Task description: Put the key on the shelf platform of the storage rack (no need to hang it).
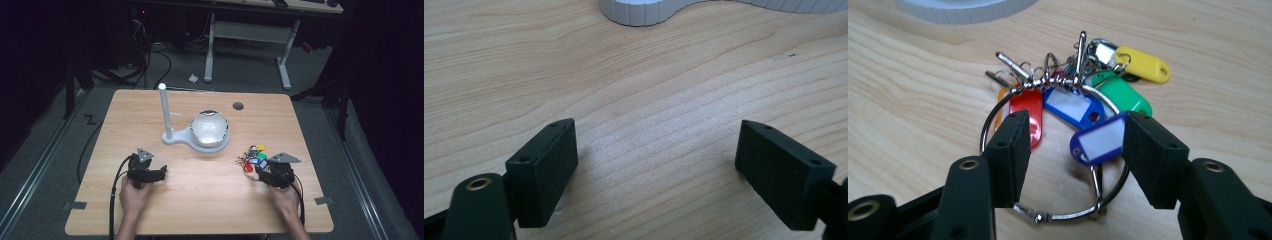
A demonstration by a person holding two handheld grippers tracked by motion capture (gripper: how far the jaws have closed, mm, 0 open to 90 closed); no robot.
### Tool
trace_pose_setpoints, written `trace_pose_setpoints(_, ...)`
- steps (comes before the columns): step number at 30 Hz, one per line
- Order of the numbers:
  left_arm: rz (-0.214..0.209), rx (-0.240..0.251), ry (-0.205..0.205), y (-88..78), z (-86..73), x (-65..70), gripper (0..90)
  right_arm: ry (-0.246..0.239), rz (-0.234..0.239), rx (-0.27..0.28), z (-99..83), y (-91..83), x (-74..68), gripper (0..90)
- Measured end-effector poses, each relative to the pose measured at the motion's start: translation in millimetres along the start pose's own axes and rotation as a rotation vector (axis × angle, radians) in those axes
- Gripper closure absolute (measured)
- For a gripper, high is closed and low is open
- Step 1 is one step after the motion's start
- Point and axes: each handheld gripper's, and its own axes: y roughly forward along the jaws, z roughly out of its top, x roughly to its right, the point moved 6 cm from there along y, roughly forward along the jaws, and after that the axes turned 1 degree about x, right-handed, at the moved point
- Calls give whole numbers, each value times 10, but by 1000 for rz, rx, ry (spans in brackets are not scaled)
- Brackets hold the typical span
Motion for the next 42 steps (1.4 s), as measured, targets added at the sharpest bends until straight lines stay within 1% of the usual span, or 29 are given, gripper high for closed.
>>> trace_pose_setpoints(2,0,0,0,0,0,0,176,2,-2,-2,16,10,2,447)
trace_pose_setpoints(3,1,0,-1,0,0,0,176,9,1,-1,56,55,16,440)
trace_pose_setpoints(7,0,0,-1,0,0,0,176,12,8,-10,104,119,16,431)
trace_pose_setpoints(8,2,0,-3,0,0,1,176,11,15,-11,143,152,3,427)
trace_pose_setpoints(10,1,0,-2,0,0,1,176,12,16,-11,160,163,-1,424)
trace_pose_setpoints(11,1,0,-2,0,0,1,176,16,21,-12,210,199,-16,416)
trace_pose_setpoints(14,1,0,-2,0,0,0,176,18,26,-10,249,231,-23,409)
trace_pose_setpoints(15,1,0,-1,0,0,0,176,30,33,-18,288,272,-30,381)
trace_pose_setpoints(21,1,-1,-2,-1,0,1,175,31,38,-36,362,359,-48,345)
trace_pose_setpoints(24,0,0,-1,-1,0,0,176,16,27,-60,403,451,-53,344)
trace_pose_setpoints(26,1,-1,-4,-1,0,1,176,19,25,-62,407,472,-57,348)
trace_pose_setpoints(29,2,-1,-6,-2,-1,2,175,16,15,-83,395,554,-48,379)
trace_pose_setpoints(30,1,-1,-4,-2,0,1,175,23,15,-90,389,570,-43,388)
trace_pose_setpoints(34,0,-1,-2,-1,0,0,175,27,12,-99,389,600,-22,407)
trace_pose_setpoints(35,0,-1,-2,-2,0,0,175,20,15,-99,395,608,-27,441)
trace_pose_setpoints(39,0,-1,-2,-2,-1,0,175,25,25,-113,404,620,-30,450)
trace_pose_setpoints(42,2,0,-5,-2,-1,1,175,36,41,-135,424,643,-24,493)
